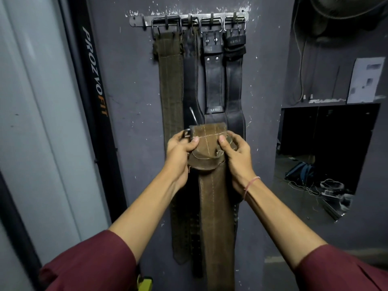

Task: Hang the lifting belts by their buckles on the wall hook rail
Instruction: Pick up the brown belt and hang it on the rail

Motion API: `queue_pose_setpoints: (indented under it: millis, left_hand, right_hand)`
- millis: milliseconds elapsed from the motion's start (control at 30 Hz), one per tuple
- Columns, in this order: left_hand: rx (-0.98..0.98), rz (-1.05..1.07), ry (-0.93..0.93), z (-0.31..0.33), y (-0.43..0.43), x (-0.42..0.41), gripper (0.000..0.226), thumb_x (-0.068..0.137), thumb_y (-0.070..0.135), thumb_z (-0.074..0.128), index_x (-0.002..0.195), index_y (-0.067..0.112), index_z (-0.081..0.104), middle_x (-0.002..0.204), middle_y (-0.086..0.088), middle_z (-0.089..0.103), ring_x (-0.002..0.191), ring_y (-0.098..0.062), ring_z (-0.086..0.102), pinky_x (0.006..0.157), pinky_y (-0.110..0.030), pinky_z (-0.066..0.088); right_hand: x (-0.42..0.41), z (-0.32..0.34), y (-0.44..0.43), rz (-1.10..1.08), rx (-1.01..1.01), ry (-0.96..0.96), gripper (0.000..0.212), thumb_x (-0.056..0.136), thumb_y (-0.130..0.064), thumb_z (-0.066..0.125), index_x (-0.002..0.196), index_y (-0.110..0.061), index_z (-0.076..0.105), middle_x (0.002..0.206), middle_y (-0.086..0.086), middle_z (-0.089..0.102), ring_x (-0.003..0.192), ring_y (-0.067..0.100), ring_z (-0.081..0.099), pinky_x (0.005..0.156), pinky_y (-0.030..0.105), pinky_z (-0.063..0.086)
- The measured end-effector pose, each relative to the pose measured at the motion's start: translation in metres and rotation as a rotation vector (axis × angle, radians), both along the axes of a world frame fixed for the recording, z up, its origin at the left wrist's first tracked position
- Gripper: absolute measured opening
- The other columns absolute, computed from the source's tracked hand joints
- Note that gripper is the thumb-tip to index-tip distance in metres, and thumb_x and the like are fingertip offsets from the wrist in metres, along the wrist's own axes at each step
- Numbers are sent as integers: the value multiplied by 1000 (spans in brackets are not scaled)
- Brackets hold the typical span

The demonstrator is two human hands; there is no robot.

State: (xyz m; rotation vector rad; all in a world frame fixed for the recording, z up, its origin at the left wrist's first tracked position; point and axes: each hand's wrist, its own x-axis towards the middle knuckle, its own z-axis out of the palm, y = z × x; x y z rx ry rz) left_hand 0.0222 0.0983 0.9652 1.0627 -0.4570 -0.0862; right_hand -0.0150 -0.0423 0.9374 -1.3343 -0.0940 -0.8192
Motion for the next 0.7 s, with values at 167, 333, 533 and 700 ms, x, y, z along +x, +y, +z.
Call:
queue_pose_setpoints:
  millis: [167, 333, 533, 700]
  left_hand:
    - [-78, -25, -25, -1, -7, 3, 49, 103, 19, 50, 145, 0, 33, 130, -5, 67, 117, -24, 66, 93, -41, 57]
    - [33, 53, -174, -1, -15, 8, 47, 108, 31, 33, 132, -6, 48, 124, -11, 70, 114, -31, 67, 98, -54, 53]
    - [37, 163, -299, 16, -23, 14, 36, 108, 25, 35, 116, -3, 55, 116, -10, 73, 103, -31, 71, 87, -49, 58]
    - [28, 243, -292, 23, -20, 33, 29, 108, 20, 35, 109, 3, 58, 110, -12, 75, 98, -31, 72, 86, -48, 59]
  right_hand:
    - [5, -10, -3, -4, -51, -16, 27, 95, -12, 63, 119, -2, 67, 108, 13, 75, 97, 19, 71, 80, 25, 57]
    - [12, -5, -10, 7, -99, -7, 24, 99, -13, 55, 121, -3, 62, 103, 3, 72, 91, 6, 70, 77, 20, 55]
    - [29, 19, -22, -143, -268, 23, 41, 106, -37, 37, 97, -3, 59, 94, 17, 66, 87, 15, 59, 90, 46, 53]
    - [44, 42, -23, -50, -283, 36, 31, 105, -25, 43, 93, -11, 68, 89, 2, 69, 86, 13, 63, 84, 38, 54]
